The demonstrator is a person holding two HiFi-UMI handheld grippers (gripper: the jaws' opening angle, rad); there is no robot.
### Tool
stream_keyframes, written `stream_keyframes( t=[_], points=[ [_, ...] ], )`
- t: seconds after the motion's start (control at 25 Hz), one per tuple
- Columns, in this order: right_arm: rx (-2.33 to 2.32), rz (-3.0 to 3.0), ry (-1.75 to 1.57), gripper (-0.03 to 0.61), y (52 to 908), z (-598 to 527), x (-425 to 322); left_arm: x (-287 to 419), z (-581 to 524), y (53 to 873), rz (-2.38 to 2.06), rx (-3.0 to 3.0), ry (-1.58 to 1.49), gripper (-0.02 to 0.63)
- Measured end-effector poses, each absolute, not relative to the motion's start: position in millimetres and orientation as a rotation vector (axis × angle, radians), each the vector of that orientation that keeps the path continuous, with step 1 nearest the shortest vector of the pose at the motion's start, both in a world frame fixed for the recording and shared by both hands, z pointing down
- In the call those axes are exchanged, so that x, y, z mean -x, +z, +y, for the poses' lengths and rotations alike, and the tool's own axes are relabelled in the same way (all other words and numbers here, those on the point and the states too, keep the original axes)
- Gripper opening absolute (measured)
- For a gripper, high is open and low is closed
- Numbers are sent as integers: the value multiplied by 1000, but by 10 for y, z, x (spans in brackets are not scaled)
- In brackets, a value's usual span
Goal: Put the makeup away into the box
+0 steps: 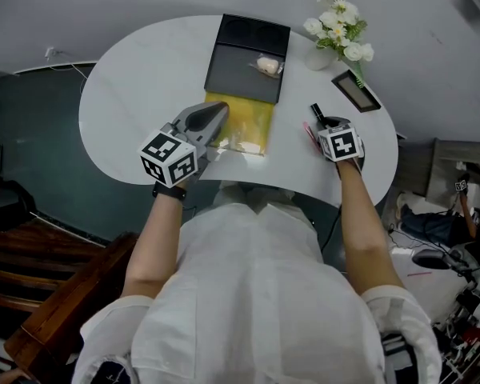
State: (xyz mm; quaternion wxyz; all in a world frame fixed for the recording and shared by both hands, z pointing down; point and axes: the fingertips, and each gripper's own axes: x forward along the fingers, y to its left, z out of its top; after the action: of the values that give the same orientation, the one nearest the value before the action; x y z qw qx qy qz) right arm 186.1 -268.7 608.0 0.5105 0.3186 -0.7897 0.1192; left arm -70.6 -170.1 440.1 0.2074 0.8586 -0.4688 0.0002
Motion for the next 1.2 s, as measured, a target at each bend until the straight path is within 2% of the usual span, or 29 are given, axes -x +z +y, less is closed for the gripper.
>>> stream_keyframes(
  t=[1.2],
  points=[
    [-583,-2080,73,81,5283,-2400,-558,1182,-1447,4344,-1376,-2364,-101,23]
  ],
)
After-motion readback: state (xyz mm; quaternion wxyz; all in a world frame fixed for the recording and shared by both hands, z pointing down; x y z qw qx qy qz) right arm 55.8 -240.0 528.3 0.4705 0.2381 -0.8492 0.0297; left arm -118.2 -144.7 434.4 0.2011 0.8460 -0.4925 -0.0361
